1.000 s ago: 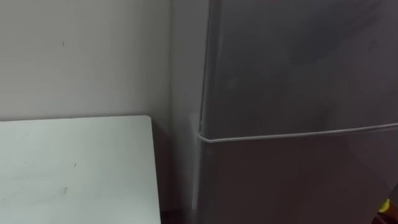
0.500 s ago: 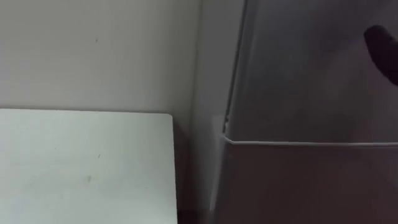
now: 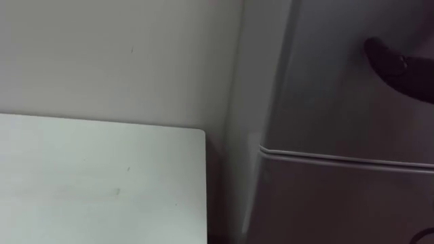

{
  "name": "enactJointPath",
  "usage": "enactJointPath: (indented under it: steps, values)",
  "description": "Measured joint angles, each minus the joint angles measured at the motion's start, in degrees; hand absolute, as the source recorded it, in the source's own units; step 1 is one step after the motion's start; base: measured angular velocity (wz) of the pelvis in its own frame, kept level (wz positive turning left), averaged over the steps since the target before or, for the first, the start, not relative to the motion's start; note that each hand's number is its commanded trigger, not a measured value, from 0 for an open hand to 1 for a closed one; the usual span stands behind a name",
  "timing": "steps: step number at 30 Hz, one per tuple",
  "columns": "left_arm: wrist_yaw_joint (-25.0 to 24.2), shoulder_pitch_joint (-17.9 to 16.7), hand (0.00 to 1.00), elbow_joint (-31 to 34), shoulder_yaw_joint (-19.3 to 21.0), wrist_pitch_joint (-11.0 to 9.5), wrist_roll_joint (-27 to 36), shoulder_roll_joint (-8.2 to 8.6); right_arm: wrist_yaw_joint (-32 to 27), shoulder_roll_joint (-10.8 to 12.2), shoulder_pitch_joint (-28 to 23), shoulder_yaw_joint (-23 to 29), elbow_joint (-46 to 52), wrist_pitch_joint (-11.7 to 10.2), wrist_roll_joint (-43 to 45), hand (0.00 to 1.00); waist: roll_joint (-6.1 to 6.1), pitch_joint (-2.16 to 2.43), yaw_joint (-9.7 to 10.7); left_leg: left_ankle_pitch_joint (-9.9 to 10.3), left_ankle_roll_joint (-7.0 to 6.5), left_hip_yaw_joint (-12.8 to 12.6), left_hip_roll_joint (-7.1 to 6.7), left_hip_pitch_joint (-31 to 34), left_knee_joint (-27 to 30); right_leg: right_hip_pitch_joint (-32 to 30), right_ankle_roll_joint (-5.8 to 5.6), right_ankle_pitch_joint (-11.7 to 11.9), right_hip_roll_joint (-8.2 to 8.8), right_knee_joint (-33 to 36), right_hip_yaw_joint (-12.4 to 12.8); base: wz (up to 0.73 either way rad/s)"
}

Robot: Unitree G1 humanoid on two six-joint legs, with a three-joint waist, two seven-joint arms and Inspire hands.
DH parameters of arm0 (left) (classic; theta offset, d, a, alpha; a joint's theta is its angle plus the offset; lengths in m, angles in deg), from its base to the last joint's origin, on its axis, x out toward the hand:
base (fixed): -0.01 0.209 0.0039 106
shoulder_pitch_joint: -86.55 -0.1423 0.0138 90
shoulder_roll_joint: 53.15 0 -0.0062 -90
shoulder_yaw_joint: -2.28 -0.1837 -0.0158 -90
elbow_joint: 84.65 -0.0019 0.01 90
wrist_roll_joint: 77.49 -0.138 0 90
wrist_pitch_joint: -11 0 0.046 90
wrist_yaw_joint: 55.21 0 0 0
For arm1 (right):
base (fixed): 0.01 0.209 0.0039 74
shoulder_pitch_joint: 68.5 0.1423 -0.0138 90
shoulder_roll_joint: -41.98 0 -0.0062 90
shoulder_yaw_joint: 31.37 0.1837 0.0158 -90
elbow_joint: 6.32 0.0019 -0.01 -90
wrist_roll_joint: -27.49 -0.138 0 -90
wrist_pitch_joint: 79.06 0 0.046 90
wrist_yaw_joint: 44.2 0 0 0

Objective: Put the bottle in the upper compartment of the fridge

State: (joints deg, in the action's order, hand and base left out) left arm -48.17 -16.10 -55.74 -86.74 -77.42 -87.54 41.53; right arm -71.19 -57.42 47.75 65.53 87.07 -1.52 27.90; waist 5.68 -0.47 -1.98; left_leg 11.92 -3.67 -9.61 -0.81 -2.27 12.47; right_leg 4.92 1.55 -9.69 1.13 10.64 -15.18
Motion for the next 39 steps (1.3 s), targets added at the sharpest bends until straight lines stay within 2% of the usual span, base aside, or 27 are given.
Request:
enactJointPath:
  steps: [2, 4, 9, 12, 15, 19, 22, 24, 30, 32, 39]
  values:
    - [-0.32, -0.13, 0.0, 1.11, -0.01, 1.06, -0.92, -0.01, -0.36, -0.08, 0.86, 0.0, -1.8, -0.01, -0.09, 0.0, -0.03, 0.01, -0.18, -0.18, -0.2, 0.39, -0.15, 0.25, 0.53, -0.31, -0.53, -0.45, 0.31, -0.08, -0.71, 0.13]
    - [-0.37, -0.32, 0.0, 2.41, 0.0, 2.02, -0.93, 0.06, -0.33, -0.13, 1.91, -0.06, -4.46, -0.06, -0.07, 0.0, -0.17, 0.0, -0.77, -0.6, -0.42, 0.39, -0.23, 0.25, 0.63, -0.33, -0.53, -0.28, 0.43, 0.01, -0.69, 0.0]
    - [-0.38, -0.74, 0.0, 3.73, -0.22, 2.72, -0.9, 0.07, -0.48, -2.25, 2.52, -0.61, -8.85, -0.21, 0.14, 0.0, -0.18, 0.02, -2.1, -1.02, -0.72, 0.51, -0.26, 0.58, 1.18, -0.38, -0.3, 0.31, 0.49, 0.01, -0.68, 0.0]
    - [-0.37, -0.84, 0.0, 3.92, -0.6, 4.5, -0.9, -0.09, -0.87, -3.31, 3.0, -1.23, -11.71, -0.21, 0.34, 0.0, -0.06, 0.09, -2.73, -1.3, -0.8, 0.51, -0.3, 0.56, 1.33, -0.31, -0.41, 0.6, 0.6, 0.01, -0.71, 0.0]
    - [-0.37, -0.93, 0.0, 3.94, -1.37, 5.59, -0.92, -0.6, -0.86, -3.43, 3.08, -1.28, -14.24, -0.15, 0.77, 0.0, 0.18, 0.2, -3.2, -1.36, -0.83, 0.55, -0.27, 0.54, 1.87, -0.04, -0.47, 0.85, 0.61, 0.08, -0.73, 0.01]
    - [-0.45, -0.91, 0.0, 4.28, -1.31, 5.65, -0.93, -1.03, -0.87, -3.4, 3.09, -1.3, -16.14, 0.33, 1.03, 0.0, 0.28, 0.23, -3.36, -1.31, -0.9, 0.79, -0.3, 0.92, 2.42, -0.17, -0.53, 0.98, 0.67, 0.12, -0.74, 0.01]
    - [-1.19, -0.99, 0.0, 4.28, -1.32, 5.67, -0.93, -1.24, -1.11, -3.41, 3.09, -1.31, -15.84, 1.29, 1.16, 0.0, 0.48, 0.44, -3.55, -1.45, -0.75, 1.06, -0.47, 1.67, 2.43, -0.93, -0.68, 1.2, 0.75, 0.17, -0.72, -0.06]
    - [-1.47, -0.99, 0.0, 4.28, -1.36, 5.67, -0.93, -1.16, -1.57, -3.41, 3.09, -1.31, -15.74, 1.3, 1.15, 0.0, 0.55, 0.45, -3.36, -1.64, -1.09, 1.45, -0.71, 1.86, 2.43, -1.07, -0.78, 1.48, 0.79, 0.14, -0.72, 0.04]
    - [-1.54, -0.94, 0.0, 4.34, -1.27, 5.42, -0.92, -1.14, -2.25, -3.42, 2.98, -1.28, -14.64, 1.29, 1.14, 0.0, 0.51, 0.53, -1.91, -1.72, -1.51, 2.0, -1.03, 2.03, 2.4, -1.16, -0.92, 1.71, 0.82, -0.04, -0.71, 0.04]
    - [-1.54, -0.94, 0.0, 4.33, -1.18, 5.32, -0.85, -1.24, -1.96, -3.44, 2.98, -1.28, -14.28, 1.18, 0.26, 0.0, 0.43, 0.62, -1.19, -1.73, -1.6, 2.15, -1.07, 2.01, 2.38, -0.95, -1.27, 1.98, 0.81, -0.18, -0.9, 0.05]
    - [-1.41, -1.42, 0.0, 4.34, -1.1, 3.13, -0.83, -1.33, -1.61, -3.5, 2.97, -1.23, -14.13, 1.37, -3.07, 0.0, 0.66, 0.95, -0.39, -1.7, -1.65, 2.51, -1.07, 1.35, 2.3, -0.04, -1.15, 1.84, 0.94, -0.37, -1.88, 0.04]
